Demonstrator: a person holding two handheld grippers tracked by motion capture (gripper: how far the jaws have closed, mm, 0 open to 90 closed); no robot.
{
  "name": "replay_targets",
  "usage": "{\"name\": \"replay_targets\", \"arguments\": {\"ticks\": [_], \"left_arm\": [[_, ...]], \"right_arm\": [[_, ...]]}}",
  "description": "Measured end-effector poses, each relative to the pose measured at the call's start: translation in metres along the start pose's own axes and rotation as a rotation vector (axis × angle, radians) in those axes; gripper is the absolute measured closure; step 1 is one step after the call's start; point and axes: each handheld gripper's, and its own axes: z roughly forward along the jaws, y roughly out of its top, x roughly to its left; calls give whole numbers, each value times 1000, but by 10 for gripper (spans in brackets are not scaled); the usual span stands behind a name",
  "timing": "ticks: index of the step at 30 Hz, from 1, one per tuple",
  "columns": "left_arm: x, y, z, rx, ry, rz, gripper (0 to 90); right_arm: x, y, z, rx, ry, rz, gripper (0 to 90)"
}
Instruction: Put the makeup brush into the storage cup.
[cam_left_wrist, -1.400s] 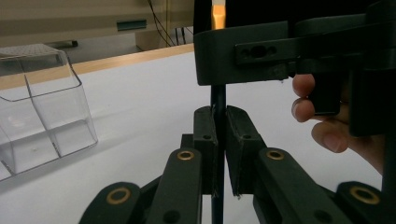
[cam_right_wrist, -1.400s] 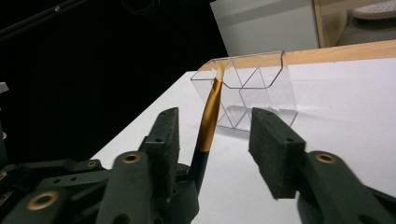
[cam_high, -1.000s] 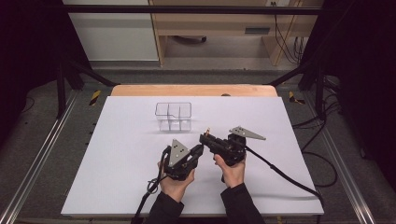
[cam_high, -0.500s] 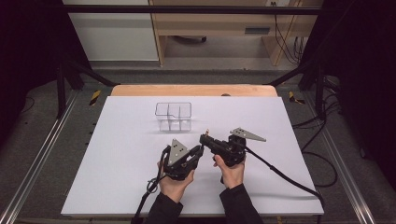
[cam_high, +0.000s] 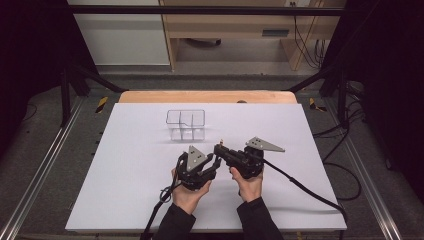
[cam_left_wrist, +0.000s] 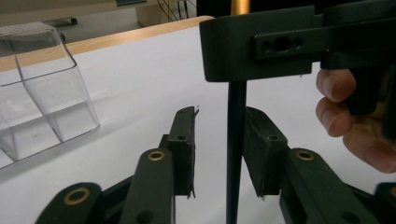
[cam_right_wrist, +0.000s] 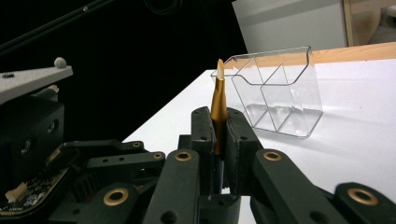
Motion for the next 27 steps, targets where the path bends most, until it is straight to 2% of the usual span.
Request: {"name": "replay_targets", "arguments": {"ticks": [1,10,21,24,26,27], "left_arm": [[-1,1,0,0,-2,4,706],[-5,5,3,1,-5,21,809],[-4,5,3,-1,-12,5,820],[-2,5,1,-8,-8,3,820],[1,5,0,-12,-1,-2,821],[3,5,-1,-15,3,-5,821]], "right_arm": [[0,0,0,0,2,-7,837],[1,-1,-1,-3,9,-26,837],[1,-1,-1,-4,3,-25,831],[2,0,-2,-15,-9,-17,770],[2,1,-4,-31,-20,-19,690],[2,1,-4,-31,-20,-19,690]]}}
